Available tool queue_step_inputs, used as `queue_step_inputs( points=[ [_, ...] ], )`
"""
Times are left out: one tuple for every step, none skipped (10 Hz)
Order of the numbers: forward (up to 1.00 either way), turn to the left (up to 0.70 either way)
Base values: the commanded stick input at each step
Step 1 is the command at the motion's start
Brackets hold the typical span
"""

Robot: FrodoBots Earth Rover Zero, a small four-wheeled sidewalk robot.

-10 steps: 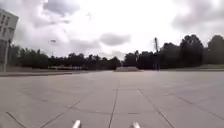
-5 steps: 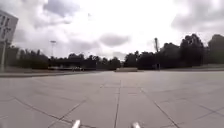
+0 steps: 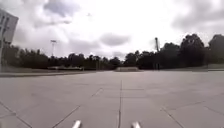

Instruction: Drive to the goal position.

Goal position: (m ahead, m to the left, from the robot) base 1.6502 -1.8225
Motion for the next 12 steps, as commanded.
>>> queue_step_inputs(
  points=[
    [0.7,0.0],
    [0.7,0.0],
    [0.7,0.0],
    [0.7,0.0],
    [0.7,0.0],
    [0.7,0.0],
    [0.7,0.0],
    [0.7,0.0],
    [0.7,0.0],
    [0.7,0.0],
    [0.7,0.0],
    [0.7,0.0]
  ],
)
